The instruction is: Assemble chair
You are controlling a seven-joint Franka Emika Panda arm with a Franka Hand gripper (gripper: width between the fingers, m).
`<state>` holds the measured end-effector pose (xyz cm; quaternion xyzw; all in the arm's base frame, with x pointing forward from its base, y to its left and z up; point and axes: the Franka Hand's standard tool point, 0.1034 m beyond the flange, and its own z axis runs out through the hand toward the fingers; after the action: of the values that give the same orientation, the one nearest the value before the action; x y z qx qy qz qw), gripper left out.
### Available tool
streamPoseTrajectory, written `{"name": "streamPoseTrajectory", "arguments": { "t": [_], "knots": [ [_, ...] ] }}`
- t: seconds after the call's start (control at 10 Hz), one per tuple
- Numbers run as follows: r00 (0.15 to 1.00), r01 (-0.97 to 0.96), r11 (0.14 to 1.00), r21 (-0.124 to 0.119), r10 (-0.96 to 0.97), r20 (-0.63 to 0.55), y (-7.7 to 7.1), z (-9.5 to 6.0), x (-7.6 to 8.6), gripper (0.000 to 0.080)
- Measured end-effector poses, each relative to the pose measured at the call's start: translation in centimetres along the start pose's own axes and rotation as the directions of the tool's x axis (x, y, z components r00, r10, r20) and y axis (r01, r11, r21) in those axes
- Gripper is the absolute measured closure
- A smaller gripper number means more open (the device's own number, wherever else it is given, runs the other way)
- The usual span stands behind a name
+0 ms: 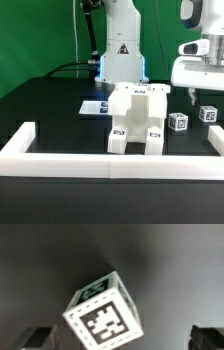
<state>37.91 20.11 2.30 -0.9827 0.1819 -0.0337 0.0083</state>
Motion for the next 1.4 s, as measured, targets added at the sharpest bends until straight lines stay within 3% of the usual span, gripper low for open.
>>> {"name": "streamPoseTrajectory", "arguments": {
  "t": [0.3, 0.7, 0.8, 0.9, 1.0, 1.1, 1.4],
  "knots": [
    [1.0, 0.017, 1.0, -0.012, -0.017, 0.004, 0.2, 0.9, -0.9, 0.015],
    [1.0, 0.026, 0.999, -0.024, -0.026, 0.006, 0.8, 1.4, -0.7, 0.015],
    [1.0, 0.02, 0.999, -0.025, -0.02, 0.005, 1.0, 1.5, -0.5, 0.0235],
    [1.0, 0.02, 0.999, -0.025, -0.02, 0.006, 0.9, 1.5, -0.5, 0.0372],
    [1.0, 0.02, 0.999, -0.025, -0.02, 0.006, 0.9, 1.5, -0.4, 0.0372],
    [1.0, 0.023, 0.999, -0.025, -0.023, 0.006, 1.0, 1.5, -0.4, 0.0512],
    [0.999, 0.033, 0.999, -0.029, -0.033, 0.003, 1.7, 1.5, 0.4, 0.0511]
  ]
}}
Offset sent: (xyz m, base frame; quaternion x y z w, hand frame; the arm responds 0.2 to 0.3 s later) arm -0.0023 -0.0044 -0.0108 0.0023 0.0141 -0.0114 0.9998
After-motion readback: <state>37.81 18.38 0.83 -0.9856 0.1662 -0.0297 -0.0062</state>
